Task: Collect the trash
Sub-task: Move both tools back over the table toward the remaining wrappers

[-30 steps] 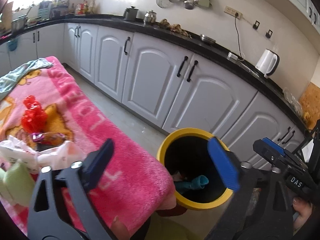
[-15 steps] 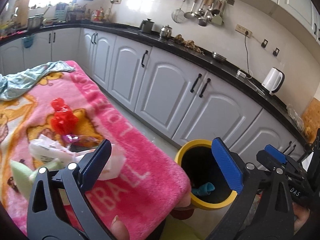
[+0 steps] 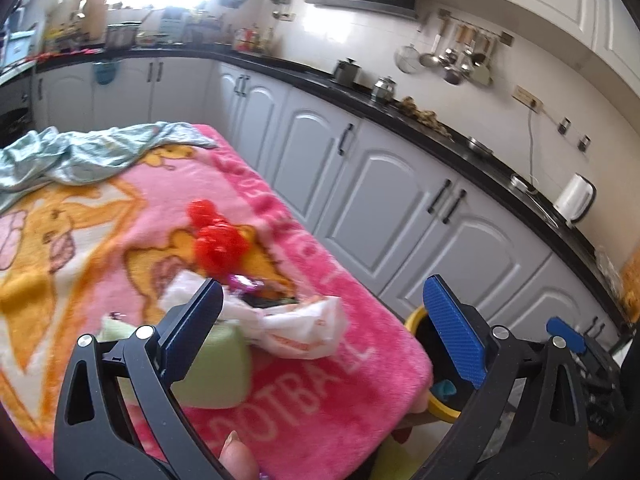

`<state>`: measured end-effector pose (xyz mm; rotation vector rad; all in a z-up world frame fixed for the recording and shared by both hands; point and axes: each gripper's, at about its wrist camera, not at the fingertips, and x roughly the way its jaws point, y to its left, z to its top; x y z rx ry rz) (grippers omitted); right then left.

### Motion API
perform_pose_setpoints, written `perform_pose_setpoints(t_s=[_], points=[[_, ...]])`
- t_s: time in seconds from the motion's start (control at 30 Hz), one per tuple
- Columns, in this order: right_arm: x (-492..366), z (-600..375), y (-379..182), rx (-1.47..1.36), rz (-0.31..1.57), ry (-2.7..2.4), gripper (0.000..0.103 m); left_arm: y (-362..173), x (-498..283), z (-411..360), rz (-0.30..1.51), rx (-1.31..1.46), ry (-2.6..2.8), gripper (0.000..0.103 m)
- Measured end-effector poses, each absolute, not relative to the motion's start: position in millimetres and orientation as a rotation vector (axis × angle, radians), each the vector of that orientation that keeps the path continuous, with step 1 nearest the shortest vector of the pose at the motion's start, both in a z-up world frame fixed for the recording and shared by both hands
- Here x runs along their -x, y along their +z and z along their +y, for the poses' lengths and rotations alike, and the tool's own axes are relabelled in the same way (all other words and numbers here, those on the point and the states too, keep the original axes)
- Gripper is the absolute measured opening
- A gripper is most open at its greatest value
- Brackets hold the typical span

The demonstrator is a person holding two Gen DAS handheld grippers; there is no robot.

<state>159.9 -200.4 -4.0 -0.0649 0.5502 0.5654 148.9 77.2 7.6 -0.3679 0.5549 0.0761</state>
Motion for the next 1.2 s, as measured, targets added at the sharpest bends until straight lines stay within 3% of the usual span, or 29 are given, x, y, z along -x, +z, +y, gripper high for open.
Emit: perform_pose_setpoints(t_s=[0.6, 1.2], points=[[-104, -99, -24, 0.219, 0.613, 0.828, 0.077, 7, -110, 136, 0.524, 0.414, 0.191, 0.092], [-81, -29, -67, 0.373, 0.728, 0.999, 0.077, -47, -87, 195, 0.64, 0.424, 0.366, 0.092]])
